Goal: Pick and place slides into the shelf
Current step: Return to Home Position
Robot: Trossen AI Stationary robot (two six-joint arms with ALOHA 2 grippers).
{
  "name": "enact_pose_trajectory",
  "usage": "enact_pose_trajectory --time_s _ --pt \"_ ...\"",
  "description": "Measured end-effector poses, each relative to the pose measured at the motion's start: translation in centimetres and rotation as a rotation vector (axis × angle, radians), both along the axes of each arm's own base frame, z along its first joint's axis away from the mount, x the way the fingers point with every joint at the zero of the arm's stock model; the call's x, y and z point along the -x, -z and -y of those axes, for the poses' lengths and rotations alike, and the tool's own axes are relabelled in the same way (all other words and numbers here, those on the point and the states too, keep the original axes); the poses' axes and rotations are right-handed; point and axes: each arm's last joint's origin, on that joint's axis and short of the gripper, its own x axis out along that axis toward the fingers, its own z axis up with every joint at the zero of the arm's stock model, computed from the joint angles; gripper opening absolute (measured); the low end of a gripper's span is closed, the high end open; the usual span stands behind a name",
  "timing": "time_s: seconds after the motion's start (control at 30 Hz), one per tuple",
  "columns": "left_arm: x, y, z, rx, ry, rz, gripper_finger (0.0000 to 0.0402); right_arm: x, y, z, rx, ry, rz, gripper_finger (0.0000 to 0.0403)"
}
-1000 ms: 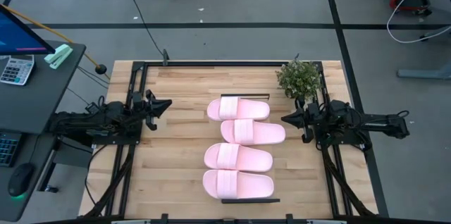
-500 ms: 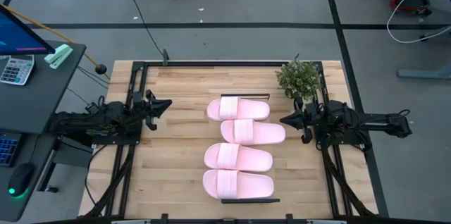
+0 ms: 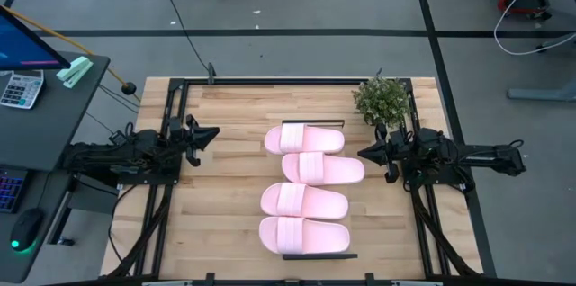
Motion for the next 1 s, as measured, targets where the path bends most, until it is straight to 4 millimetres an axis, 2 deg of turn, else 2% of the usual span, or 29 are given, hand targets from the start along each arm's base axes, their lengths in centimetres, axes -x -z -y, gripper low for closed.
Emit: enact_pose_trajectory --time_s 0.47,1.0 --pt "0.0 0.0 0.0 0.0 0.0 0.0 0.0025 0.0 0.01 0.0 -0.001 0.001 -0.001 0.0016" --pt "0.0 0.0 0.0 0.0 0.0 0.0 0.0034 0.0 0.01 0.0 -0.001 0.001 -0.001 0.0016"
